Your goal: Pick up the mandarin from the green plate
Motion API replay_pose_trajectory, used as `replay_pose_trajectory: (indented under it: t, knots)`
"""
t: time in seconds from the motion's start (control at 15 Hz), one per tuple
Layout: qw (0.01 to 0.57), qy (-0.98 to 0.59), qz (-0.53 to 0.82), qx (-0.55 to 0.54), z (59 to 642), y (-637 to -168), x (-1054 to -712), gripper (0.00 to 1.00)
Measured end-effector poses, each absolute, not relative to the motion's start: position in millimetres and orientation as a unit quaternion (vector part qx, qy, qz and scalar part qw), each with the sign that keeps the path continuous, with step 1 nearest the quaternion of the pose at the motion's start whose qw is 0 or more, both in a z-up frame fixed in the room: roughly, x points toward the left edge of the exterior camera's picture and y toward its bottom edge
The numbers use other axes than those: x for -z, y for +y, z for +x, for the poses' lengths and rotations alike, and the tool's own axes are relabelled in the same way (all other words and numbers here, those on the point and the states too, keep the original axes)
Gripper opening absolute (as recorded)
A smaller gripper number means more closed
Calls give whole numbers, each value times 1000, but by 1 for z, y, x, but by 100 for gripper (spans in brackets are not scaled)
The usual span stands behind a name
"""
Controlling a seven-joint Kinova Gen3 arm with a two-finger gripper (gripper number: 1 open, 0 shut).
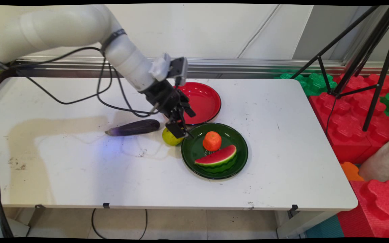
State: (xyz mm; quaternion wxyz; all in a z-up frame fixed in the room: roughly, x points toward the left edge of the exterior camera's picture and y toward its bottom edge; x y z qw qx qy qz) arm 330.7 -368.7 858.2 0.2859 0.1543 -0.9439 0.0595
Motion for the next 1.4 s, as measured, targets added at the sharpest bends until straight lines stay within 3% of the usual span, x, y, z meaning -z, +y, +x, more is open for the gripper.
replay_pose_trajectory:
  t: [1.4]
  knots:
    - [266,-961,58,-44,267,-427,-780,100]
